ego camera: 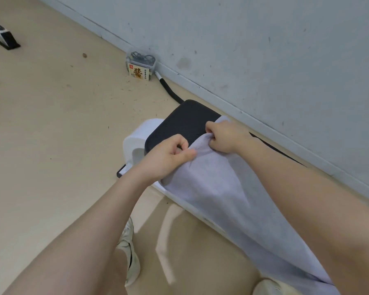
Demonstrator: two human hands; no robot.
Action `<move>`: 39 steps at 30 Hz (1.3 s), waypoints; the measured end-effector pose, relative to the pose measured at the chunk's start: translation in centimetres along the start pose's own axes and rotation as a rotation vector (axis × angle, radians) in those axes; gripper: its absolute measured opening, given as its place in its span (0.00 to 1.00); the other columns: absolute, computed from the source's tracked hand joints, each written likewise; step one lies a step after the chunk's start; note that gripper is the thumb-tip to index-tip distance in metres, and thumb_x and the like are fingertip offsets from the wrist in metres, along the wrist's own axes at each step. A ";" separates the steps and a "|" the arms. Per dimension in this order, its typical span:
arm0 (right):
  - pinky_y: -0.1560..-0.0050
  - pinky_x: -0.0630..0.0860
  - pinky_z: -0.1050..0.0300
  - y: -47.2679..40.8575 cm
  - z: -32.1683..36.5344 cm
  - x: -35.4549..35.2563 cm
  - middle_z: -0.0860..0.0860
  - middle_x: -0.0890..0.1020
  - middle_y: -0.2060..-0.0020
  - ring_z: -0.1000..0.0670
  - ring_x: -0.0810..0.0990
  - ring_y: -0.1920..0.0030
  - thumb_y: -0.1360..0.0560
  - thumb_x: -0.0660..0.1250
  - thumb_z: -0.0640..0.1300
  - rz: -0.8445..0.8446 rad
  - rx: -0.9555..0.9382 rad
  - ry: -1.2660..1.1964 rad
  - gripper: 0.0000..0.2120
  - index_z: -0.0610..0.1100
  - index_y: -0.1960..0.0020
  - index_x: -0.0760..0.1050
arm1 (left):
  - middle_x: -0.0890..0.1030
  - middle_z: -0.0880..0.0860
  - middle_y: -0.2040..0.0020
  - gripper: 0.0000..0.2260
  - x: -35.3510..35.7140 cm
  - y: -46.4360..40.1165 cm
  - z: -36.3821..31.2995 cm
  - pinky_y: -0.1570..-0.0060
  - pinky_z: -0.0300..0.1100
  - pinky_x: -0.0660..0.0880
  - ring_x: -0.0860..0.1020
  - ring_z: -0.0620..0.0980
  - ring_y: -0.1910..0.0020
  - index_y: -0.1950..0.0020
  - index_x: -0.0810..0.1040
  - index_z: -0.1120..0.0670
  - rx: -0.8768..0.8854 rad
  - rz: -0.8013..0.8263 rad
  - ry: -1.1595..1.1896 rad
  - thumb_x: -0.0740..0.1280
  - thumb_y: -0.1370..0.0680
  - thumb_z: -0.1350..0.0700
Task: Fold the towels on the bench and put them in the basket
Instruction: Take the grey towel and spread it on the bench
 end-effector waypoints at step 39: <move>0.35 0.65 0.56 -3.7 0.9 0.0 0.48 0.45 0.23 0.46 0.61 0.26 0.22 0.58 0.38 -0.331 0.021 -0.461 0.29 0.49 0.24 0.53 | 0.70 0.59 0.35 0.23 -6.3 1.3 4.9 0.47 0.50 0.69 0.70 0.60 0.40 0.29 0.61 0.57 -0.316 -0.397 -0.595 0.58 0.24 0.64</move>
Point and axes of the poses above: each hand's wrist, its own y-axis away from the middle knuckle, its own x-axis out of the palm, z = x × y, the point moved 4 cm from there along -y, towards the middle knuckle
